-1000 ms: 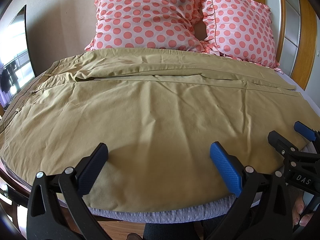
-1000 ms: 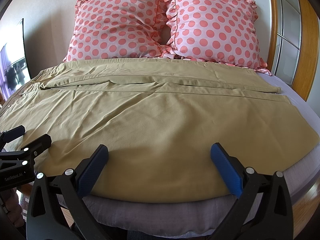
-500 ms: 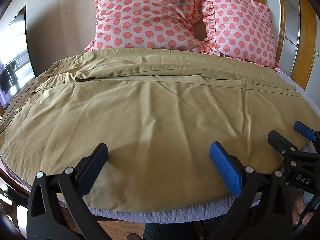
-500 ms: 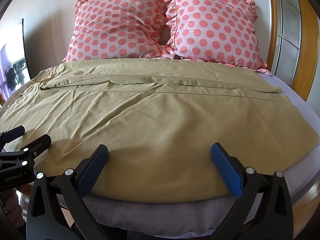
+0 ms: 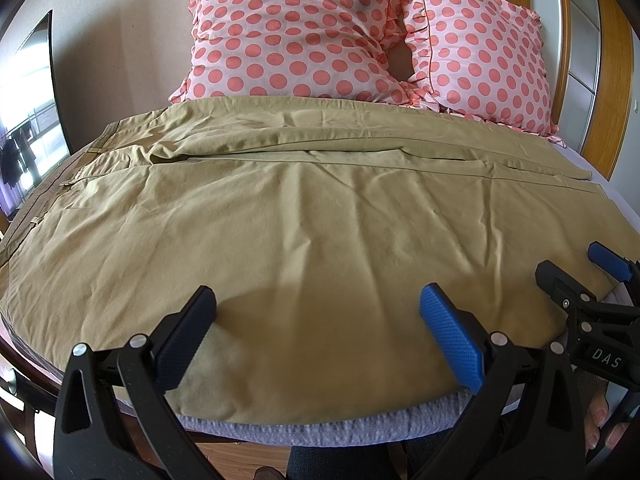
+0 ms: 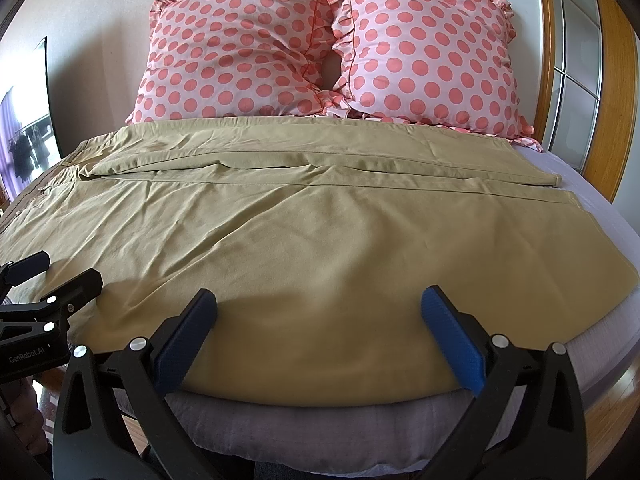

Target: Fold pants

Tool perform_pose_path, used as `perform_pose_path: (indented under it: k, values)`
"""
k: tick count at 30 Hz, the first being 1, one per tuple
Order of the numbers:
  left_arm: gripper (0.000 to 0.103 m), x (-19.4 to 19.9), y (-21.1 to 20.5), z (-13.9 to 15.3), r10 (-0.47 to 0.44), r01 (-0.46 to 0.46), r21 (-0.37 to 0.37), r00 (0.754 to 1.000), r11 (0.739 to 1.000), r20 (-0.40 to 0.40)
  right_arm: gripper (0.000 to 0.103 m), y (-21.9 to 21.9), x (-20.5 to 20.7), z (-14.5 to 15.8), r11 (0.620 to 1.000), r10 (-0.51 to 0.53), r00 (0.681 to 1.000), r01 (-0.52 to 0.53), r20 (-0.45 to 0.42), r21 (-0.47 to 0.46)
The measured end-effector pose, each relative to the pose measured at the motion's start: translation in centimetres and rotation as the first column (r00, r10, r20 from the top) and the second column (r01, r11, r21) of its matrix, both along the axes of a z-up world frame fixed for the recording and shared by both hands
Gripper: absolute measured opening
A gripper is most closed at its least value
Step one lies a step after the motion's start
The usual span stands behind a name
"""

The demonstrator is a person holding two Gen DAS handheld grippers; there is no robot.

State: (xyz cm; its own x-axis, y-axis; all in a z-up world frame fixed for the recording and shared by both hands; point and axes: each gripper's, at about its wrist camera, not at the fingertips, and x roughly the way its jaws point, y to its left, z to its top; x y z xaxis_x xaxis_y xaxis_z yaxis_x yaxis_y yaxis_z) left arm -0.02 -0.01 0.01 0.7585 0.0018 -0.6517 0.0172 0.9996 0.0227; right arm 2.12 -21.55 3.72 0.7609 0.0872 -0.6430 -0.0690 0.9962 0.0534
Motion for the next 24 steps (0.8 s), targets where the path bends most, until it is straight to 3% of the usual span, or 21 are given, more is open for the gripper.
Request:
perform_pose_path:
  k: [5, 8, 11, 14, 17, 19, 22, 24]
  values:
    - [0.101, 0.0, 0.0, 0.0, -0.004, 0.004, 0.001, 1.0, 1.0, 0.003, 0.102, 0.3, -0.4, -0.3, 1.0, 0.011, 1.0, -0.011, 0.011, -0.001]
    - [0.101, 0.1, 0.4, 0.3, -0.027, 0.027, -0.009, 1.0, 1.0, -0.014, 0.102, -0.3, 1.0, 0.3, 0.999, 0.05, 0.997, -0.05, -0.054, 0.011]
    - [0.101, 0.2, 1.3, 1.4, -0.027, 0.027, -0.021, 1.0, 0.999, 0.001, 0.102, -3.4, 3.1, 3.1, 0.999, -0.008, 0.999, 0.01, -0.033, 0.048]
    - [0.101, 0.4, 2.2, 3.0, -0.005, 0.006, -0.022, 0.998, 1.0, 0.055, 0.102, -8.3, 7.6, 6.5, 0.985, -0.137, 0.99, 0.14, -0.041, 0.098]
    - [0.101, 1.1, 2.9, 4.5, 0.002, 0.002, -0.044, 0.996, 0.999, 0.084, 0.098, -13.5, 15.5, 7.2, 0.939, -0.316, 0.936, 0.332, -0.156, 0.088]
    - [0.101, 1.5, 3.1, 5.0, 0.002, 0.003, -0.052, 0.996, 0.999, 0.092, 0.073, -16.3, 20.3, 6.3, 0.896, -0.416, 0.879, 0.441, -0.233, 0.062]
    - [0.101, 2.0, 3.3, 5.3, -0.008, 0.014, -0.063, 0.995, 0.998, 0.101, 0.06, -20.6, 26.6, 3.6, 0.814, -0.503, 0.782, 0.572, -0.368, 0.102]
    - [0.101, 2.4, 3.5, 5.3, -0.013, 0.019, -0.061, 0.994, 0.998, 0.106, 0.06, -22.4, 29.9, 2.1, 0.755, -0.561, 0.718, 0.648, -0.413, 0.1]
